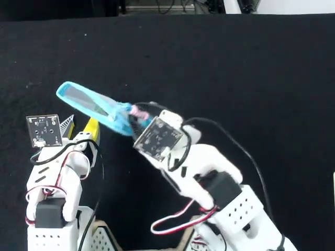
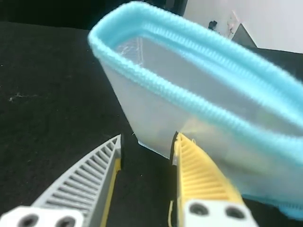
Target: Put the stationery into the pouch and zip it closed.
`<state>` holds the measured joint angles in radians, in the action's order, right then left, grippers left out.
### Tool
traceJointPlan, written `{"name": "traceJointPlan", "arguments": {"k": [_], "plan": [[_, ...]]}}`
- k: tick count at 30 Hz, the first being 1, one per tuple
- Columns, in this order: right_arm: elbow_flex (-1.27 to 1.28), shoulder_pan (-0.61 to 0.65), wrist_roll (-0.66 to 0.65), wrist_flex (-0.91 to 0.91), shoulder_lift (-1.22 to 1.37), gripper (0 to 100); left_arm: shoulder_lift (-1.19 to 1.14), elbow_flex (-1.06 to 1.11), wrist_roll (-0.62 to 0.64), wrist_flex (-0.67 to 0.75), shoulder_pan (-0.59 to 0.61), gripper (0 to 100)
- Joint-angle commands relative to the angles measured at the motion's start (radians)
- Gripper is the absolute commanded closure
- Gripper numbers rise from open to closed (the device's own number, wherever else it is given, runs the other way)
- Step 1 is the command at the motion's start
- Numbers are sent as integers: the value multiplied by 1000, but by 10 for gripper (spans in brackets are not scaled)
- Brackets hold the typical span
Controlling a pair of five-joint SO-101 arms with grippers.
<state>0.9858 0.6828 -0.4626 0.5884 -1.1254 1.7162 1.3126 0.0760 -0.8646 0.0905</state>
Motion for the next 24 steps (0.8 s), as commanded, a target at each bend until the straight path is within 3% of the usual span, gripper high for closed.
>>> {"name": "traceJointPlan", "arguments": {"k": [1,10,21,24], "plan": [[-12,97,37,-28,2,988,0,-22,8,26,-12,817],[-53,183,37,-72,4,988,0,-54,9,95,-7,815],[-65,21,29,-87,4,988,0,-206,2,-114,-16,810],[-68,-17,29,-130,4,988,0,-242,2,-158,-16,753]]}}
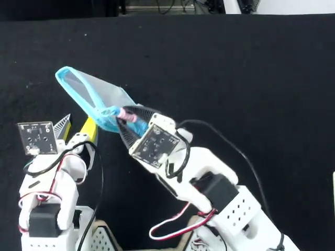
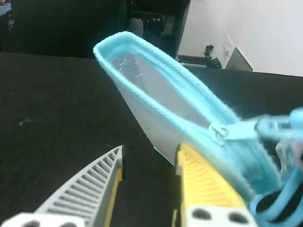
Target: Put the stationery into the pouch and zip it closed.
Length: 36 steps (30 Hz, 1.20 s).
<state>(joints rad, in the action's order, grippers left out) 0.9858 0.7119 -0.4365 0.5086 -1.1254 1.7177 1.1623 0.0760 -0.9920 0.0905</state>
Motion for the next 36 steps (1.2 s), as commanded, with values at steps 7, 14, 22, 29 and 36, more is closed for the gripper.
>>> {"name": "traceJointPlan", "arguments": {"k": [7,14,22,29,36], "plan": [[-71,-75,3,-68,4,988,-6,-113,-160,-123,-127,744],[-68,-75,3,-68,4,988,-9,-90,-195,-150,-329,744],[-68,-75,3,-66,4,988,-9,35,-117,37,-114,744],[-84,-77,9,-83,2,988,-3,28,-120,35,-91,744],[-84,-75,9,-83,2,988,-3,28,-118,74,58,744]]}}
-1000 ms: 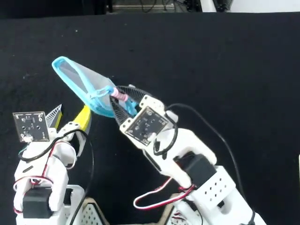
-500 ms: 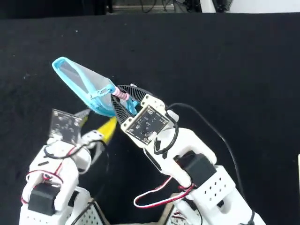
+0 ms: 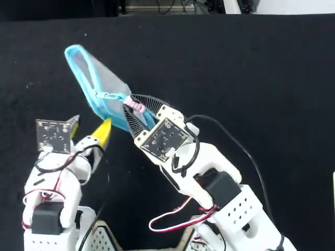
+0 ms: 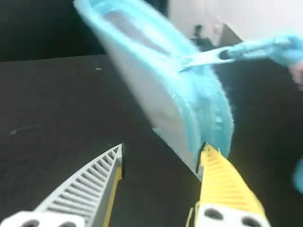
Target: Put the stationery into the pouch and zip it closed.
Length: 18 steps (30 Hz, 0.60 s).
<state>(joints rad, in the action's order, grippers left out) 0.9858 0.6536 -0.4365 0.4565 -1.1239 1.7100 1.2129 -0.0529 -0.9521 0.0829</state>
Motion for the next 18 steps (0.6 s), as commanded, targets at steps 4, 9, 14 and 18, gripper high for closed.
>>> {"name": "traceJointPlan", "arguments": {"k": [4,9,14,18], "plan": [[-84,-15,9,-31,1,988,6,-31,11,23,74,744],[-82,-14,9,-31,2,988,6,-117,11,-75,61,744],[-77,-15,9,3,2,986,6,-64,9,-49,1,744],[-77,-14,9,137,2,950,6,-70,-23,-25,153,744]]}}
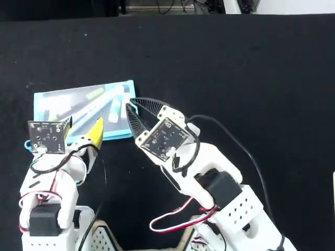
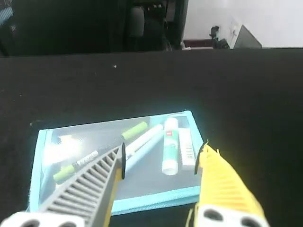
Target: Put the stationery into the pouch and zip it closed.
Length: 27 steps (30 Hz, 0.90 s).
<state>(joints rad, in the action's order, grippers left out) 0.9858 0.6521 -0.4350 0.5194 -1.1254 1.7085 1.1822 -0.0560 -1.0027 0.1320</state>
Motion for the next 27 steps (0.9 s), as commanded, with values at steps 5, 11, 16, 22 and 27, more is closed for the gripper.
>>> {"name": "traceJointPlan", "arguments": {"k": [5,11,16,22,27], "plan": [[-22,8,61,112,90,850,-2,-30,2,61,289,744],[-16,6,196,112,300,851,-135,59,8,195,294,744],[-8,6,298,69,409,851,-425,-15,8,250,312,744],[111,11,319,-72,440,851,-838,-249,12,193,450,744],[134,11,319,-104,440,851,-1149,-524,15,-14,524,745]]}}
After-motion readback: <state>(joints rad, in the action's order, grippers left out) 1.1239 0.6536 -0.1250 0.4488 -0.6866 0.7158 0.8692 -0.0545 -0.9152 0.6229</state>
